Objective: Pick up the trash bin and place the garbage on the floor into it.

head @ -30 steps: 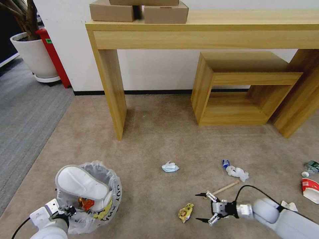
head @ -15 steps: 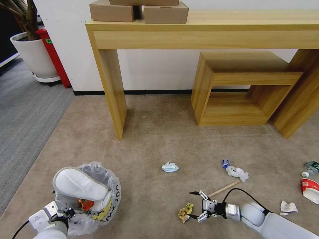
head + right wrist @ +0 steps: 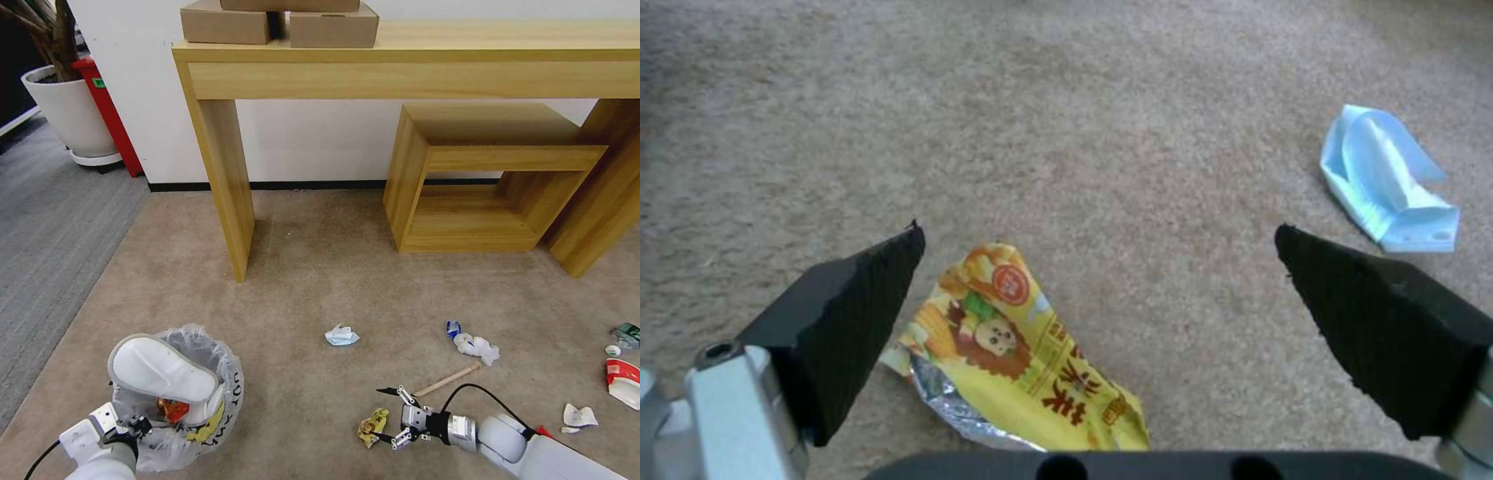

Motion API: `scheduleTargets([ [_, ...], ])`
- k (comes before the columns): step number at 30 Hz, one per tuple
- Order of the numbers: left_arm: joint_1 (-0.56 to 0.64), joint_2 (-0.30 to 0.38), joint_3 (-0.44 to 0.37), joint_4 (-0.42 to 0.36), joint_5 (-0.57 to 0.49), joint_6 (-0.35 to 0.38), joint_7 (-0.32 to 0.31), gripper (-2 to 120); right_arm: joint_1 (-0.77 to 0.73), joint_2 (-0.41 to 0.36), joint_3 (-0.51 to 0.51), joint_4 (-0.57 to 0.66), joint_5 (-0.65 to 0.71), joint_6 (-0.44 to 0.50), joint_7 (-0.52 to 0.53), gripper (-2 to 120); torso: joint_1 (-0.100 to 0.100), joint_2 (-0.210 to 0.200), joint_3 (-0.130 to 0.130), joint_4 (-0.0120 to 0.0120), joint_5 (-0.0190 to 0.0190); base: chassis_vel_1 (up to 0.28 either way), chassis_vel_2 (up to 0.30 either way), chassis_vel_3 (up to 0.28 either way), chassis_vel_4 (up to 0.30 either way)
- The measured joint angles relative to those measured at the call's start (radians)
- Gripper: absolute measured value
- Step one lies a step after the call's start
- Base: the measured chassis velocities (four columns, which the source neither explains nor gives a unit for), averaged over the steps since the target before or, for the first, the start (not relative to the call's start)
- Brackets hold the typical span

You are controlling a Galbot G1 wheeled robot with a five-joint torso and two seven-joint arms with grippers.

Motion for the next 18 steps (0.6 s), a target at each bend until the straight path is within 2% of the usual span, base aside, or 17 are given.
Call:
scheduleTargets([
  [7,0.005,-0.002,0.0,0.004,0.006,-0.001,0.002,0,-0.03,-0.006,0.007,-0.004,0.038,-0.004,-0.01,100,0.0,0.0,0.0,0.0,0.0001,0.0,0.0,0.0,0.0],
  [18,-0.001,-0.009,0.012,0.011,0.019,-0.002,0.002,0,-0.082,0.027,0.033,-0.045,0.065,-0.003,0.01,100,0.0,0.0,0.0,0.0001,0.0003,0.0,0.0,0.0,0.0],
])
